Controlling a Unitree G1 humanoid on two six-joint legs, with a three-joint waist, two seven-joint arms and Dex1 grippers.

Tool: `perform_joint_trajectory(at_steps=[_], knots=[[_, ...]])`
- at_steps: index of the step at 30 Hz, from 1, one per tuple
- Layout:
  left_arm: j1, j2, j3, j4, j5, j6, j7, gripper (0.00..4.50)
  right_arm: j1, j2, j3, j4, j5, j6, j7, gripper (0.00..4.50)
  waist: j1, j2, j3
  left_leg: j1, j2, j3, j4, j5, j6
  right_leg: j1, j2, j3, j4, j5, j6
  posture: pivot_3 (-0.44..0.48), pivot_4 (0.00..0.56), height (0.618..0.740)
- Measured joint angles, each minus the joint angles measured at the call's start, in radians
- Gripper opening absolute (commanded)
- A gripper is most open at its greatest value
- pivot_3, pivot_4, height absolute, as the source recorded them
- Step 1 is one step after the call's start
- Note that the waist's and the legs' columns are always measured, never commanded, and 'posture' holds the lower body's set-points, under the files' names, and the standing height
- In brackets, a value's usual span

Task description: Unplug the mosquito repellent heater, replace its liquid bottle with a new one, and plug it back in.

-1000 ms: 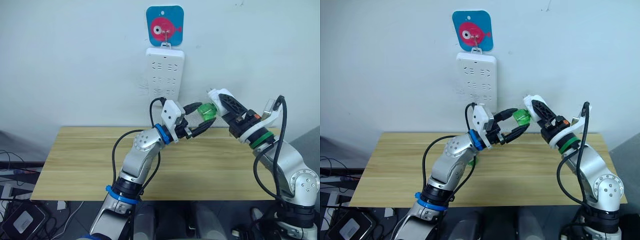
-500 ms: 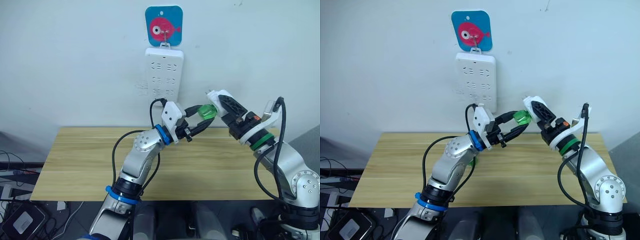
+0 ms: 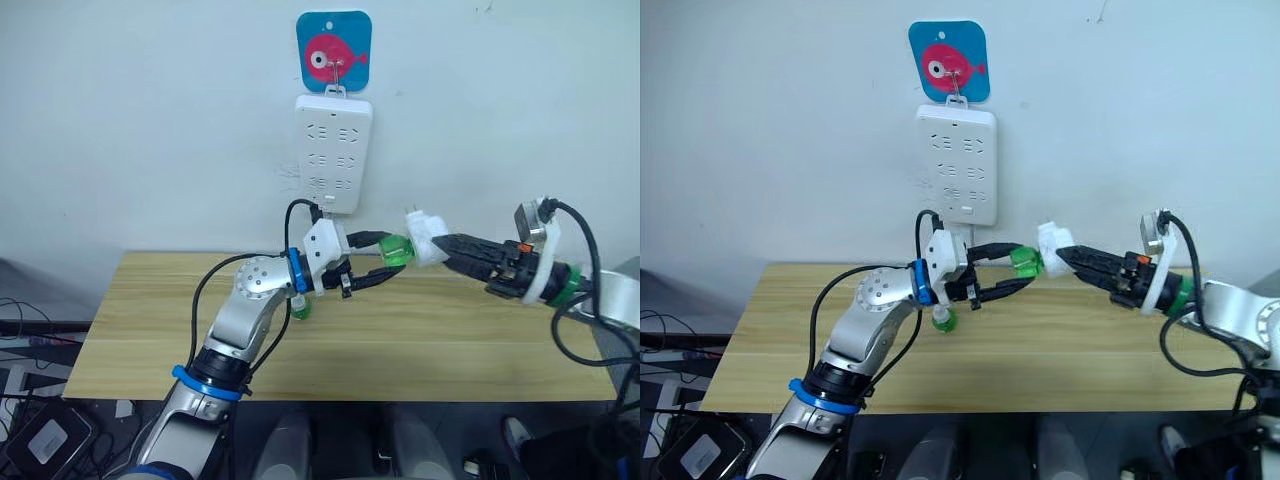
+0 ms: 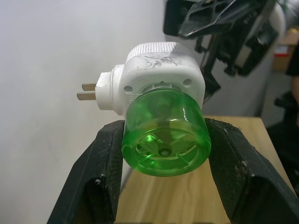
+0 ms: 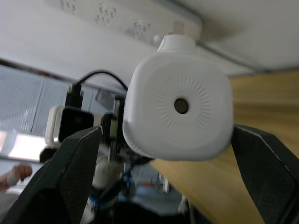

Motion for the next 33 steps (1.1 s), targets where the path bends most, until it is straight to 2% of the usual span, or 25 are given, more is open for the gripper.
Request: perform_joint_trajectory(at_steps=[4, 9, 20, 23, 26, 33], knots=[[0.011, 0.012, -0.016, -0.033, -0.001, -0.010, -0.029, 2.28, -0.098, -0.034, 0.066, 0.128, -0.001, 0.125, 0.091, 4.45, 0.003, 0.000, 0.000, 0.000, 0.000, 0.000, 0.001, 0.000, 0.001, 0.000, 0.000, 0.000, 0.000, 0.001, -0.002, 0.055, 0.205, 0.740], [0.021, 0.017, -0.036, -0.049, 0.002, -0.019, -0.043, 2.28, -0.199, -0.054, 0.142, 0.223, -0.014, 0.192, 0.113, 4.45, 0.010, 0.000, 0.000, -0.001, 0.000, 0.000, 0.001, 0.000, 0.001, -0.001, 0.000, 0.000, 0.000, 0.001, -0.001, 0.062, 0.204, 0.740], [0.044, 0.012, -0.043, -0.060, 0.007, -0.019, -0.039, 2.28, -0.255, -0.054, 0.171, 0.247, -0.137, 0.264, 0.217, 4.45, 0.025, 0.000, 0.000, -0.002, 0.000, -0.001, 0.001, 0.002, -0.002, -0.001, 0.000, -0.001, -0.001, 0.001, -0.001, 0.068, 0.210, 0.740], [0.044, 0.010, -0.048, -0.061, 0.007, -0.018, -0.037, 2.28, -0.255, -0.051, 0.171, 0.247, -0.173, 0.274, 0.246, 3.89, 0.025, 0.000, 0.000, -0.002, 0.000, -0.001, 0.001, 0.002, -0.002, -0.001, 0.000, -0.001, -0.001, 0.001, -0.001, 0.065, 0.213, 0.740], [0.049, 0.009, -0.051, -0.063, 0.006, -0.018, -0.036, 2.28, -0.257, -0.050, 0.161, 0.247, -0.201, 0.281, 0.274, 3.01, 0.025, 0.000, 0.000, -0.002, 0.000, -0.001, 0.001, 0.002, -0.002, -0.002, 0.000, -0.001, -0.001, 0.001, -0.001, 0.065, 0.213, 0.740], [0.047, 0.001, -0.055, -0.068, -0.010, 0.025, -0.026, 2.28, -0.257, -0.045, 0.134, 0.218, -0.297, 0.285, 0.345, 2.98, 0.025, 0.000, 0.000, -0.002, 0.000, -0.001, 0.001, 0.002, -0.002, -0.002, 0.000, -0.001, 0.000, 0.001, -0.001, 0.057, 0.220, 0.740]])
